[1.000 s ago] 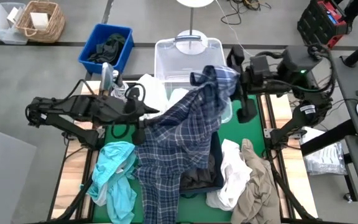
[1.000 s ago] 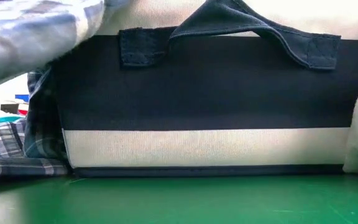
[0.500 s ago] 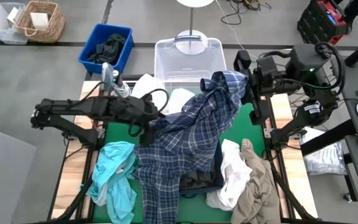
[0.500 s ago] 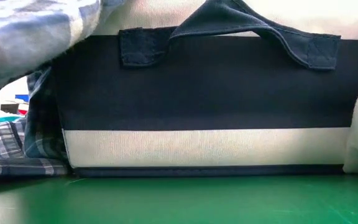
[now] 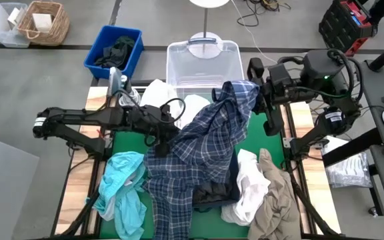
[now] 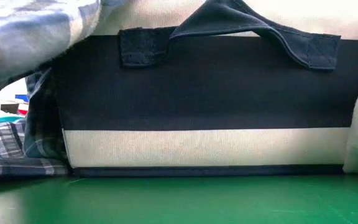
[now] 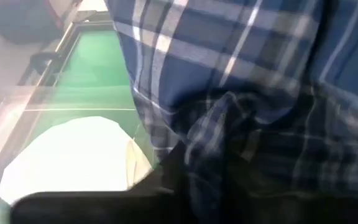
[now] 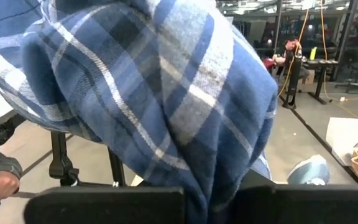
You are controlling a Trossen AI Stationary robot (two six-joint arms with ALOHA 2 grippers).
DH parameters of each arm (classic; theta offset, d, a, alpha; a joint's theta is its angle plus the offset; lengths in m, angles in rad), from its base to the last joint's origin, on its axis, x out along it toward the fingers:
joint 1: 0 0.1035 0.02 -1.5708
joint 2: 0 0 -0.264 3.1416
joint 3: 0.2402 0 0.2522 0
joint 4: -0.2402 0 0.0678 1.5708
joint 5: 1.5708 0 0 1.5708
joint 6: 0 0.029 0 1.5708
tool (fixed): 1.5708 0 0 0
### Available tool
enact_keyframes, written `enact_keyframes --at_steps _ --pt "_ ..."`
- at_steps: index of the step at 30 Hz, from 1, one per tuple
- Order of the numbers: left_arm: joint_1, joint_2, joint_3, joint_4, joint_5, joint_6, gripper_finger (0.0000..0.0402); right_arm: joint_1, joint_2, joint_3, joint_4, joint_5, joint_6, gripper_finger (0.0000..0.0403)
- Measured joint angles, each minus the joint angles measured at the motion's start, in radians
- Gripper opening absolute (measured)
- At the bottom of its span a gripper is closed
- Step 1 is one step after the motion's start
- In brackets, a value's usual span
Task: Sort clothes
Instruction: Put the patterned shirt into the blue laundry organizer
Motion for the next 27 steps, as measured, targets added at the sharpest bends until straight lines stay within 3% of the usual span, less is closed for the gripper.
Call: enact_keyframes --at_steps 7,17,23,27 --pt "-0.014 -0.027 0.102 -0.051 0.012 -0.025 0.0001 0.0 -0.017 0.001 -0.119 0.024 0.019 0.0009" --pt "-0.059 -0.06 0.506 -0.132 0.004 -0.008 0.0 0.008 0.027 0.0 -0.395 0.045 0.094 0.0009" --pt "-0.101 0.036 0.754 -0.12 -0.026 0.05 0.0 0.011 0.128 -0.003 -0.443 0.045 0.1 0.0014" --pt "-0.108 0.116 0.931 -0.147 -0.028 0.088 0.0 0.016 0.178 -0.003 -0.498 0.034 0.096 0.0049"
